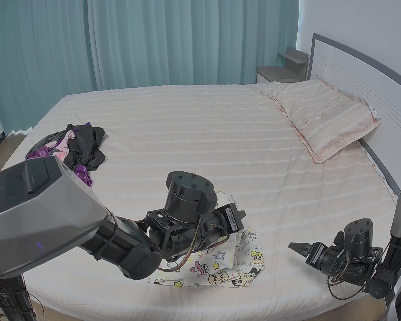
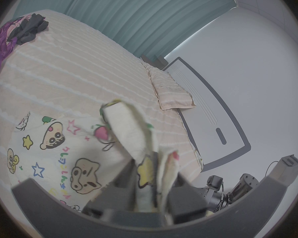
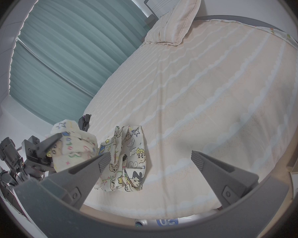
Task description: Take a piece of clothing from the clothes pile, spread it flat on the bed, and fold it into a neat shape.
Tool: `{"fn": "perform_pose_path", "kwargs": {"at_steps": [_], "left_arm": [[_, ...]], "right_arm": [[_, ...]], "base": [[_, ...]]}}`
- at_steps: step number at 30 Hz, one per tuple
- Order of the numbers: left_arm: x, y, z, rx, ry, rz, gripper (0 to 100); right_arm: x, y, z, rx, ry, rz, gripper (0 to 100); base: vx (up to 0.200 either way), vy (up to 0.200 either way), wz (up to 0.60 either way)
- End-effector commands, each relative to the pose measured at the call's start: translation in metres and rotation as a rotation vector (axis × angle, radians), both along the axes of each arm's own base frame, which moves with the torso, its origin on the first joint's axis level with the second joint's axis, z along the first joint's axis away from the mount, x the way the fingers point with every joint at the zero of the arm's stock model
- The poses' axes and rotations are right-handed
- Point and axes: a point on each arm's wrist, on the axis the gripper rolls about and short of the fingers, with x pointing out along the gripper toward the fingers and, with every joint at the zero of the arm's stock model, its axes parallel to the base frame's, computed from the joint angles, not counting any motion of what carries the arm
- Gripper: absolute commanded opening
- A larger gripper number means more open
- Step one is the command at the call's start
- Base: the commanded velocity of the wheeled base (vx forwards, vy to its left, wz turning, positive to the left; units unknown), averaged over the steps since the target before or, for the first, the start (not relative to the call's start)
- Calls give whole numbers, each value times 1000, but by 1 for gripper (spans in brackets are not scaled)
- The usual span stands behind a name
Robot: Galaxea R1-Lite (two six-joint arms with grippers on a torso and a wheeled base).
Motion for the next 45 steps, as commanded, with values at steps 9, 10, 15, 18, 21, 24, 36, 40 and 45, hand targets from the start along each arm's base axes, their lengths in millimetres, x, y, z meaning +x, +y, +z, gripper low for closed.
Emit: {"fn": "perform_pose_path", "kwargs": {"at_steps": [9, 10, 15, 18, 21, 24, 36, 40, 45], "left_arm": [[-2, 11, 4, 12, -1, 27, 100], [-4, 18, 4, 20, 6, 39, 100], [-9, 59, 2, 51, 43, 121, 100], [-23, 97, 6, 44, 69, 193, 100], [-44, 125, 11, -3, 72, 241, 100], [-66, 141, 7, -21, 58, 257, 100], [-87, 158, -3, -86, 124, 318, 100], [-86, 158, -4, -98, 138, 318, 100], [-81, 160, -4, -115, 148, 342, 100]], "right_arm": [[-4, -2, -2, -8, 19, 0, 100], [-4, -1, -3, -8, 20, 1, 100], [-4, -1, -1, -6, 14, 1, 100], [-4, -1, -3, -7, 22, 5, 100], [-4, 0, -4, -6, 27, 8, 100], [-4, 0, -5, -6, 33, 13, 100], [-6, 4, -8, -17, 46, 30, 100], [-6, 4, -8, -17, 46, 30, 100], [-6, 4, -8, -18, 46, 28, 100]], "base": [[0, 0, 0], [0, 0, 0], [0, 0, 0], [0, 0, 0], [0, 0, 0], [0, 0, 0], [-83, 0, 0], [-200, 0, 0], [0, 0, 0]]}}
